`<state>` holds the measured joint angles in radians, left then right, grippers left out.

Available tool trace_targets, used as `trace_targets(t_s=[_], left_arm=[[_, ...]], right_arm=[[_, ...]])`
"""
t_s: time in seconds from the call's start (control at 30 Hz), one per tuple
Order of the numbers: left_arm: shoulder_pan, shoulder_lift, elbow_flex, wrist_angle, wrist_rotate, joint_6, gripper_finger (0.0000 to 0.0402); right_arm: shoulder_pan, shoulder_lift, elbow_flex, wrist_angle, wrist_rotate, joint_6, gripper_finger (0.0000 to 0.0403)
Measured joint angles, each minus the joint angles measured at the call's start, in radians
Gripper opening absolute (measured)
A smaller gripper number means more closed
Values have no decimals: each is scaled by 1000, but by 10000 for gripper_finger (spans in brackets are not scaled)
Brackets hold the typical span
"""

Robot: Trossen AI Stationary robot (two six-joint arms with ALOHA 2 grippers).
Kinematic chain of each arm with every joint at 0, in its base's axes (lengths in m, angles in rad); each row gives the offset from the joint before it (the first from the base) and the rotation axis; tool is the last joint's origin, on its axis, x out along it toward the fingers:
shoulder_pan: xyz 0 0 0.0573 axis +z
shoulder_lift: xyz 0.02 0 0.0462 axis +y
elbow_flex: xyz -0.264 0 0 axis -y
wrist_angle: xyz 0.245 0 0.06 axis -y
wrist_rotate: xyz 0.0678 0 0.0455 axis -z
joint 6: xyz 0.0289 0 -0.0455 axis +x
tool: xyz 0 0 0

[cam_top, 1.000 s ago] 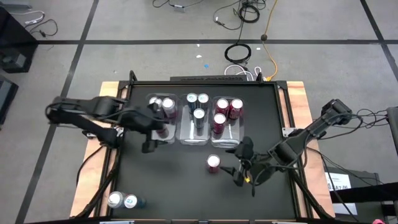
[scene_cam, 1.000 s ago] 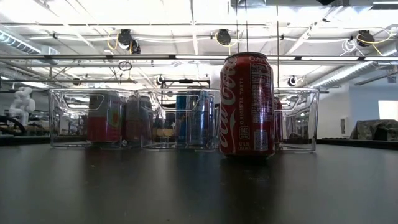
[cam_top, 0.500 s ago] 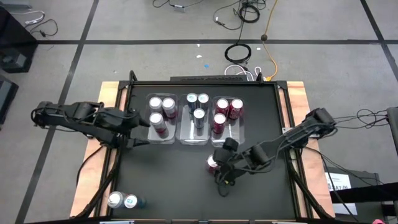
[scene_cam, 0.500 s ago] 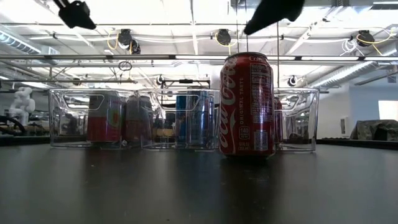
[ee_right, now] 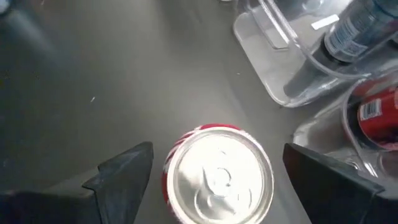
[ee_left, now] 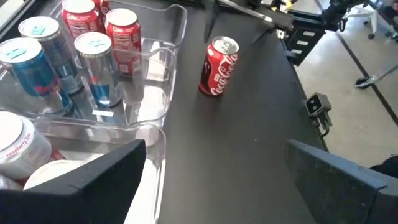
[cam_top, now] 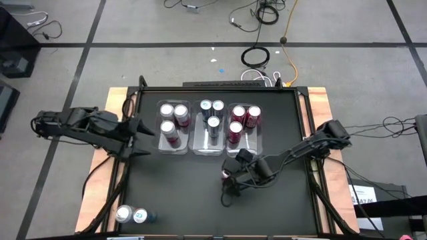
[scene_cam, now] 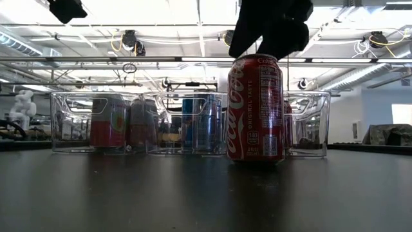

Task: Sort soda cans
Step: Put the red soda can into the right transparent bin

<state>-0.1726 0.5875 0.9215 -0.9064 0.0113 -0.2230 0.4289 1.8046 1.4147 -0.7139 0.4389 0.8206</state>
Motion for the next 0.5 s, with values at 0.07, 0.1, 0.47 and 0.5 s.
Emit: trace_targets(t_s=[0.07,0.1,0.47,0.5], left_arm=[[0,-7,0,-9,0,0,391],[0,-9,0,-15,0,0,391],[0,-16,0,-31,9,0,391],[0,-16,0,-31,9,0,391]], right_arm=[[-3,4,0,-3,-1,17,352],[-3,6,0,-10,-1,26,352],[-9,25,0,-101,-73,76,352],[-11,28,0,-105,-90,76,352]])
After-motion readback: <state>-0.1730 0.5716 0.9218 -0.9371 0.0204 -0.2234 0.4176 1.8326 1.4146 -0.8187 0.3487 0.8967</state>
